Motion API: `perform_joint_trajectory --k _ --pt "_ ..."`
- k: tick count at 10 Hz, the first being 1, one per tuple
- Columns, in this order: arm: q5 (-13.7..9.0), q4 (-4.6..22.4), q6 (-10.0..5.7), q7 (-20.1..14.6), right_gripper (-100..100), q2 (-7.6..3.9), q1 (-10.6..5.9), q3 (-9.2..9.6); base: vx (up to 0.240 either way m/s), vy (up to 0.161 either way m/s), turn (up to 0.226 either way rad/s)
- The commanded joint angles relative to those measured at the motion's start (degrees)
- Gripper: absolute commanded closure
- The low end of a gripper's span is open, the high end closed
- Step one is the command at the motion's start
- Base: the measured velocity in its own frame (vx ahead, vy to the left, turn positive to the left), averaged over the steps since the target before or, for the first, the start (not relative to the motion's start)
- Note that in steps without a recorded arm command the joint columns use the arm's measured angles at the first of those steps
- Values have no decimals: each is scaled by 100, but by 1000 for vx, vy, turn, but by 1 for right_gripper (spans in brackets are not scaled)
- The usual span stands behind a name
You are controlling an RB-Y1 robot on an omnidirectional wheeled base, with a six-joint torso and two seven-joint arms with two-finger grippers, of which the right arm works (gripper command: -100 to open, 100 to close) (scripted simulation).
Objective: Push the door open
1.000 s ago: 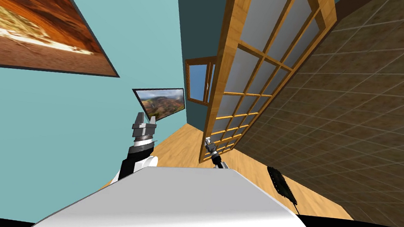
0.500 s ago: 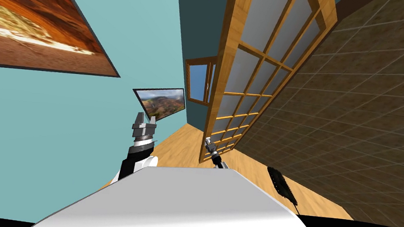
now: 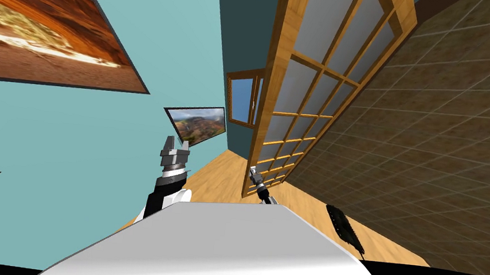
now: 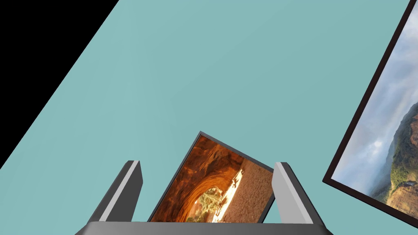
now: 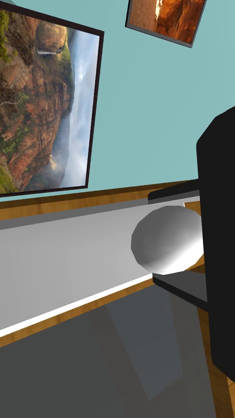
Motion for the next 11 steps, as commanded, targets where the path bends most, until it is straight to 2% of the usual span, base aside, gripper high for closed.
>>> perform_joint_trajectory --k 1,4,5,10,11 --pt "-90 -15 -3 -244 100 -35 -22 -11 12 1 41" --pt "-280 -3 -11 -728 100 -76 -31 8 13 -2 46" --pt "-280 -3 -11 -769 100 -76 -31 8 8 3 15" --pt "-577 15 -24 -1493 100 -129 -46 37 10 -1 40" --pt "-577 15 -24 -1558 100 -129 -46 37 9 -2 21"
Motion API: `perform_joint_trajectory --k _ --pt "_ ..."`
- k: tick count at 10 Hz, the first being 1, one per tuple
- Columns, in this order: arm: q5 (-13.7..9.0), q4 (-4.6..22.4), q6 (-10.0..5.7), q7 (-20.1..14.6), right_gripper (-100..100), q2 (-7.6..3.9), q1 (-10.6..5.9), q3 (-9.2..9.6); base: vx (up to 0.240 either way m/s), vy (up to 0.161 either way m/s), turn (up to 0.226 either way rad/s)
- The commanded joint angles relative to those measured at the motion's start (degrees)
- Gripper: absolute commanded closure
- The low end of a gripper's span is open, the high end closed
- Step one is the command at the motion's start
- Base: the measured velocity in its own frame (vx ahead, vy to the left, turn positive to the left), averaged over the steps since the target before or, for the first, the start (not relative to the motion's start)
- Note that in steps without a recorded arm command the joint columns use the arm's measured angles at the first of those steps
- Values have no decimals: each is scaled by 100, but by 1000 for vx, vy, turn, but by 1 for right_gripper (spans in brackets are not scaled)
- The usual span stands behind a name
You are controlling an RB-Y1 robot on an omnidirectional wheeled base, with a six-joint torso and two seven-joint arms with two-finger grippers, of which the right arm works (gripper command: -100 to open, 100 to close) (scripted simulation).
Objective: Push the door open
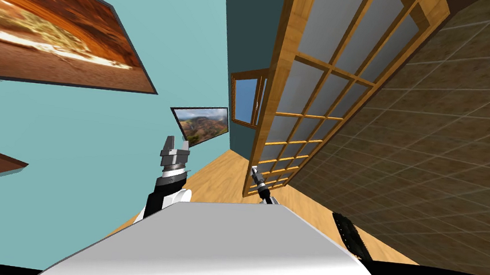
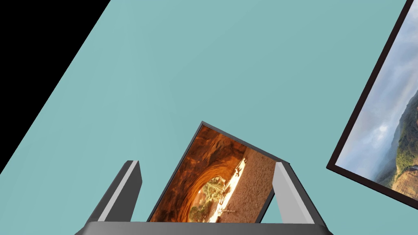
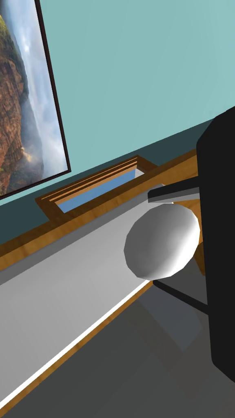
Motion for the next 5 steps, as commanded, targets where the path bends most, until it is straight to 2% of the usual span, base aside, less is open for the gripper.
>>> perform_joint_trajectory --k 1,3,5 --pt "-112 -59 2 -285 100 -55 11 -26 10 -1 36" --pt "-193 -54 -2 -495 100 -68 7 -18 12 -3 40" --pt "-378 -43 -10 -856 100 -90 -2 0 13 0 52"
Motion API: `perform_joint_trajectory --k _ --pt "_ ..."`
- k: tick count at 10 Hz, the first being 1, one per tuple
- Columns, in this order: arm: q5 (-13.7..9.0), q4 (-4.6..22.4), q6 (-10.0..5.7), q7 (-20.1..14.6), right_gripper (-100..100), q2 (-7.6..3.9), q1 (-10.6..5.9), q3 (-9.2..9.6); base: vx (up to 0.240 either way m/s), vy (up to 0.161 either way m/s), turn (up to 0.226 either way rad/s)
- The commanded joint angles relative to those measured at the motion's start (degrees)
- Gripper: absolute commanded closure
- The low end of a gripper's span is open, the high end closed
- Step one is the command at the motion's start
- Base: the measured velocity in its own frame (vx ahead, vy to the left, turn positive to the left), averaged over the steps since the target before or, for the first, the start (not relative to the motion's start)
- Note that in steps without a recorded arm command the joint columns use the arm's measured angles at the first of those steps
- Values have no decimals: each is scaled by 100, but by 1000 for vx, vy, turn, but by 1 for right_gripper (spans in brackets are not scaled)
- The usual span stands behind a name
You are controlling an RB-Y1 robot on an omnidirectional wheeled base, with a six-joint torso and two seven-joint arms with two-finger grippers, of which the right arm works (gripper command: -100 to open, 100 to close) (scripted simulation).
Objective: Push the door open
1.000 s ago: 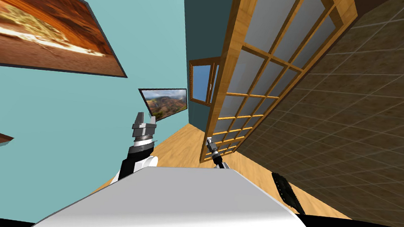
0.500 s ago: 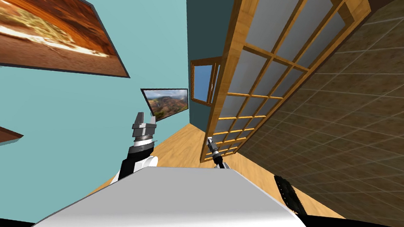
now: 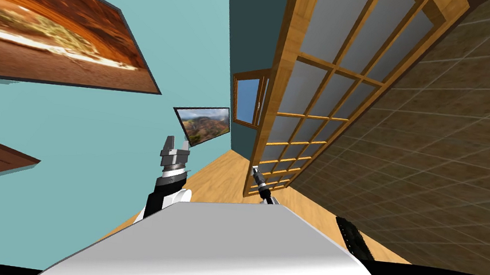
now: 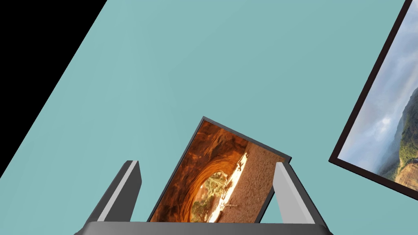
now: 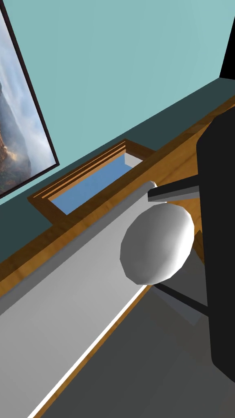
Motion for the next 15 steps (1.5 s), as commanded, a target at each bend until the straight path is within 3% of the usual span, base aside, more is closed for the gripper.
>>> perform_joint_trajectory --k 1,3,5,7,13,14,15 --pt "-81 -39 18 -216 100 -44 -15 -42 15 -6 22" --pt "-265 -28 10 -590 100 -65 -24 -23 11 -7 54" --pt "-265 -28 10 -670 100 -65 -24 -23 12 -4 12" --pt "-465 -16 1 -1051 100 -81 -34 -3 12 -3 55" --pt "-772 3 -12 -1841 100 -102 -49 27 14 -11 30" --pt "-580 -121 -175 -1515 -100 -78 199 -31 42 -3 -57" --pt "-580 -121 -175 -1515 -100 -78 199 -31 39 8 -32"
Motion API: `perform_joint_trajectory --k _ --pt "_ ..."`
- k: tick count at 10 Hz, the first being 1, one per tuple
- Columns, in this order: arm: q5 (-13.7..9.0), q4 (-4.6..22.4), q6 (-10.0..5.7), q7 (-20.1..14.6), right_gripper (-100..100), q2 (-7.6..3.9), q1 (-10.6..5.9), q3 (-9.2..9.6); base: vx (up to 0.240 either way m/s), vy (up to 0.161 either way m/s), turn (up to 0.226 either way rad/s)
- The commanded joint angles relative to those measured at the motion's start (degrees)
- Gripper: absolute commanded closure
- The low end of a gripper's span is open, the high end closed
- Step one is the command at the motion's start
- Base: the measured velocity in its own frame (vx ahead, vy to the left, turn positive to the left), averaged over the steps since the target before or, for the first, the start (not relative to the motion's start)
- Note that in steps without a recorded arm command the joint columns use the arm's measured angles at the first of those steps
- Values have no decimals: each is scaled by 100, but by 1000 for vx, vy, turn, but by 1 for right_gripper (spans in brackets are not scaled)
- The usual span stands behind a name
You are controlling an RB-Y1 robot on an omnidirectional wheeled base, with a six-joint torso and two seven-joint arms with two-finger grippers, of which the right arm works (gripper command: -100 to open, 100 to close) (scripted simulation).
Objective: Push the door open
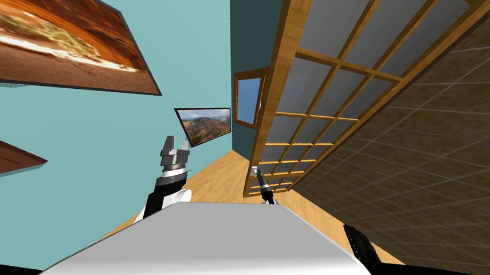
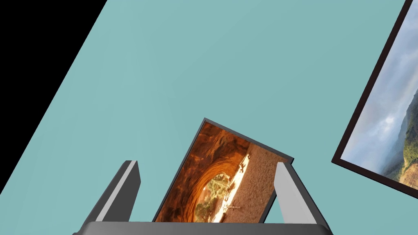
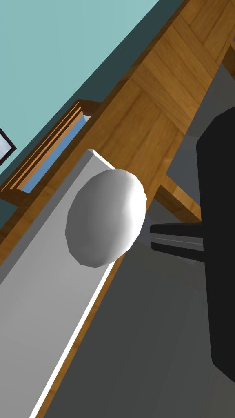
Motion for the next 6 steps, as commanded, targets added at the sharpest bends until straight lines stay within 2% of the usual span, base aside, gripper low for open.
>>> perform_joint_trajectory --k 1,4,5,6 --pt "128 -182 -49 180 -100 16 219 -32 30 6 -23" --pt "490 -447 -344 667 -100 65 711 -166 48 13 -52" --pt "490 -447 -344 691 -100 65 750 -166 42 11 -20" --pt "632 -550 -459 891 -100 86 958 -219 39 5 -43"
